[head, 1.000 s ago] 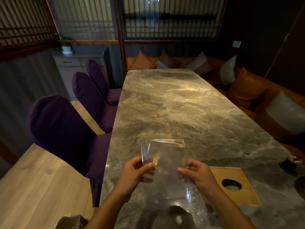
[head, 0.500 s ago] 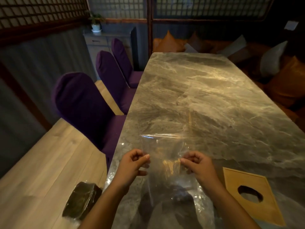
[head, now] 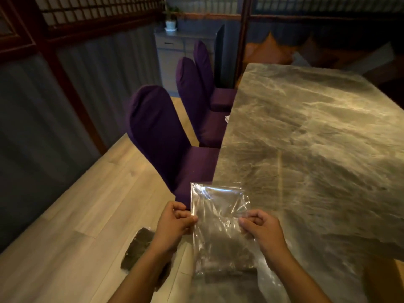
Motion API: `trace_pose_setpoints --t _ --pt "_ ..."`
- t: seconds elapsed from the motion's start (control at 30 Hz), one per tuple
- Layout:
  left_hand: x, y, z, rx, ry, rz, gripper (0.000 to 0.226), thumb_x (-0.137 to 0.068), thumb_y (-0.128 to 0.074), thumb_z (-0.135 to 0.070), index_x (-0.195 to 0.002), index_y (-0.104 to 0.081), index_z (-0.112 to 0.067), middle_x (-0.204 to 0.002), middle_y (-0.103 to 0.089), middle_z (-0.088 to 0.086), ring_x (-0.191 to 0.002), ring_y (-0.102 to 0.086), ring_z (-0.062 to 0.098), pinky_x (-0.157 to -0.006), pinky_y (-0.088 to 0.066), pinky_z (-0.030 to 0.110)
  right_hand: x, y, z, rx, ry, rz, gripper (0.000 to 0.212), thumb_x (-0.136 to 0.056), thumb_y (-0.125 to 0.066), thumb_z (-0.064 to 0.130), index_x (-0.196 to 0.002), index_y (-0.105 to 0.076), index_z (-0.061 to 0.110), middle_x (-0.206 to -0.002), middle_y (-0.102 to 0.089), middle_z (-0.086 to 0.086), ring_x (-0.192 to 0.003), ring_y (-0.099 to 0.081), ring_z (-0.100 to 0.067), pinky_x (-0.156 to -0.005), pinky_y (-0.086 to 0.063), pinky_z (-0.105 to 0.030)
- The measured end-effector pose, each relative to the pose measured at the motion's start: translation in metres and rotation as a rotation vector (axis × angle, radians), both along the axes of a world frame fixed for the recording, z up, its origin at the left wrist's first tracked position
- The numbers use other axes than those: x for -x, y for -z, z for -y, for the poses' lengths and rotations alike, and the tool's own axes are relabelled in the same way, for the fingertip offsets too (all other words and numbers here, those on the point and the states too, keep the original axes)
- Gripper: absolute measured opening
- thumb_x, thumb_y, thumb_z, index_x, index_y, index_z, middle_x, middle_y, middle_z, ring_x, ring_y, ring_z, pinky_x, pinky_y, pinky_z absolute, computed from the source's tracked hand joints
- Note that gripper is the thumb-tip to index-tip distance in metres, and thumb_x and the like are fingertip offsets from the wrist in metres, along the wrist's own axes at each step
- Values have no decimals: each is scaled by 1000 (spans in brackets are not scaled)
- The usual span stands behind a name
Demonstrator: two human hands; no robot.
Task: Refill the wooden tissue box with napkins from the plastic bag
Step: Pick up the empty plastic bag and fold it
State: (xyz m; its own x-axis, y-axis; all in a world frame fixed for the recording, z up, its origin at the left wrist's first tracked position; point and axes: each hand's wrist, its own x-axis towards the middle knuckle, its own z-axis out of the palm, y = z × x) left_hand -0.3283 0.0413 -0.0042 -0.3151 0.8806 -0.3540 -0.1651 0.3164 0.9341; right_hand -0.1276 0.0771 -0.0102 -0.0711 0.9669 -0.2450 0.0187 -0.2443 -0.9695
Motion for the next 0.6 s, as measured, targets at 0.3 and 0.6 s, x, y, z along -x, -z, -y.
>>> trace_pose_setpoints --t 0.3,0.6 --pt "156 12 -4 44 116 -66 15 -82 -61 4 -82 -64 -11 -86 -64 4 -69 -61 14 -57 -52 25 164 28 6 104 95 53 27 -79 -66 0 -98 -53 13 -70 -64 -10 -60 -60 -20 -47 -49 -19" --pt "254 43 8 155 183 -173 29 -82 -58 9 -86 -66 -19 -99 -64 5 -79 -61 21 -68 -54 30 258 54 17 37 -49 242 19 -83 -58 1 -88 -53 19 -65 -53 -6 -57 -49 -14 -48 -41 -17"
